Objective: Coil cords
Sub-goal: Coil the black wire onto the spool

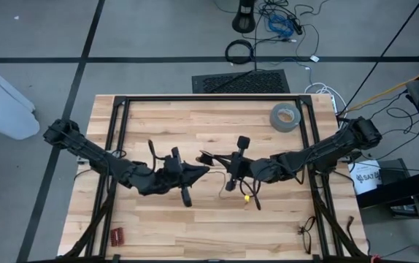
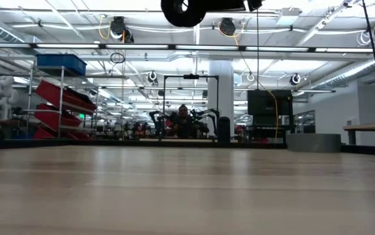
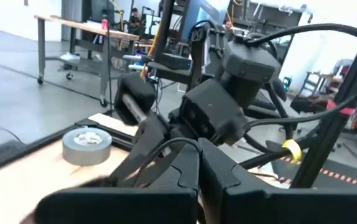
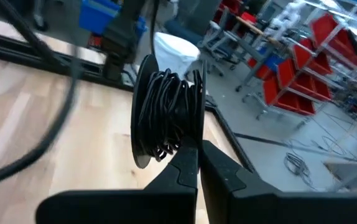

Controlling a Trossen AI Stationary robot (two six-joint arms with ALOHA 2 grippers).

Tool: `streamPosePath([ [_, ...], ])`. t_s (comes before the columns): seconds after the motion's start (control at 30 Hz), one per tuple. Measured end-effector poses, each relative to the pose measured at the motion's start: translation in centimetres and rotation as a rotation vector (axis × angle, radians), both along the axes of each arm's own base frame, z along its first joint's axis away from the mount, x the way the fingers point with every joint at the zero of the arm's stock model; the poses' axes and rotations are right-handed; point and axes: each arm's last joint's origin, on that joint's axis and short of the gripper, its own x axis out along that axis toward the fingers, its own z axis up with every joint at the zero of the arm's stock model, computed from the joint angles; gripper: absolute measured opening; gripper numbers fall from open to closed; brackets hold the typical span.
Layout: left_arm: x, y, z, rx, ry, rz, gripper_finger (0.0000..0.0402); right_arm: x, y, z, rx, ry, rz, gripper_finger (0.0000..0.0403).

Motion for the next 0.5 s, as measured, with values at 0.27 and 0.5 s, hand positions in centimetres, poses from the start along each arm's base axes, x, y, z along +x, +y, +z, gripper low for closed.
streamPosePath([
  [0.27, -0.7, -1.1, 0.9, 0.075, -0.002, -0.035, 0.0002, 0.0, 0.2, 0.0, 0.013, 0.003, 0.048, 0.0],
  [0.5, -0.8, -0.8, 1.3, 0.067, -0.011, -0.022, 0.0002, 0.0, 0.2, 0.0, 0.026, -0.001, 0.046, 0.0],
])
